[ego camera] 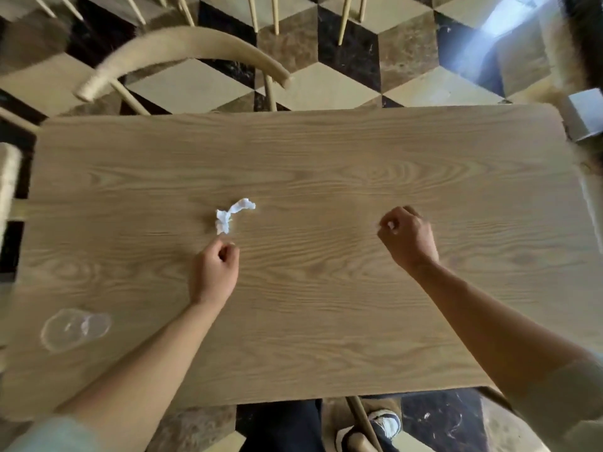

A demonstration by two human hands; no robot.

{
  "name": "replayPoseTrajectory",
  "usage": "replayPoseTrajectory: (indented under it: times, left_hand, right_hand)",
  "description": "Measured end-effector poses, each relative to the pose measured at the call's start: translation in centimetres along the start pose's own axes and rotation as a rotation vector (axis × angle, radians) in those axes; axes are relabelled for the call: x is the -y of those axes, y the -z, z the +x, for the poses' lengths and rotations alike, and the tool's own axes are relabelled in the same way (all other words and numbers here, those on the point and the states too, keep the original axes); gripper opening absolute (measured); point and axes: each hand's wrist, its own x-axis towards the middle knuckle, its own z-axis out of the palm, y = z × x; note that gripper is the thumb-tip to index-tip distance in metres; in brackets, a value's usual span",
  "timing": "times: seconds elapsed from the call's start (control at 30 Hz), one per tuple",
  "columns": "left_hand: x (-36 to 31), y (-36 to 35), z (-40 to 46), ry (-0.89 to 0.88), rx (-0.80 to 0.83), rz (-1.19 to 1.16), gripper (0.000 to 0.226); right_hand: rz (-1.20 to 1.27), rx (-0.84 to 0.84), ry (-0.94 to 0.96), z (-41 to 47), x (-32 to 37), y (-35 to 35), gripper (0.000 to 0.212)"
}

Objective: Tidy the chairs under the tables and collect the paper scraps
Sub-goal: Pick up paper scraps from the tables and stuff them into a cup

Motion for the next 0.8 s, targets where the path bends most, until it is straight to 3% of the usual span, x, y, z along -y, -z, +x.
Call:
replayPoseTrajectory:
  times: [0.07,0.17,0.23,0.33,0.4,0.5,0.67,0.8]
  left_hand:
    - [1.9,0.5,-0.8,-0.005,0.03,0.037,0.042]
    - [5.0,1.8,-1.7,-0.203,0.093,0.108,0.033]
    - [5.9,2.0,-2.4,-0.249,0.192,0.13,0.027]
    - [7.9,3.0,-4.0,-0.191,0.235,0.115,0.023]
    - [9.5,4.0,-5.7,-0.123,0.226,0.103,0.026]
    - [12.1,5.4,-7.9,-0.045,0.242,0.065,0.033]
    - [15.2,7.5,-10.8,0.058,0.267,0.076,0.025]
    - [16.6,10.1,-12.1,0.049,0.228,0.087,0.02]
  right_hand:
    - [0.055,0.088,0.164,0.1,6.1,-2.9,0.01]
    - [0.14,0.201,0.374,0.4,15.0,-9.2,0.019]
    - [0.17,0.257,0.418,0.6,18.9,-12.1,0.029]
    - [-0.071,0.437,0.461,-0.2,21.8,-15.9,0.048]
    - [-0.267,0.486,0.51,-1.2,22.1,-17.5,0.045]
    - [-0.216,0.444,0.475,-2.9,21.1,-17.9,0.019]
    - [-0.089,0.435,0.353,-8.5,17.0,-15.4,0.01]
    - [0.207,0.369,0.061,-12.4,16.0,-13.1,0.011]
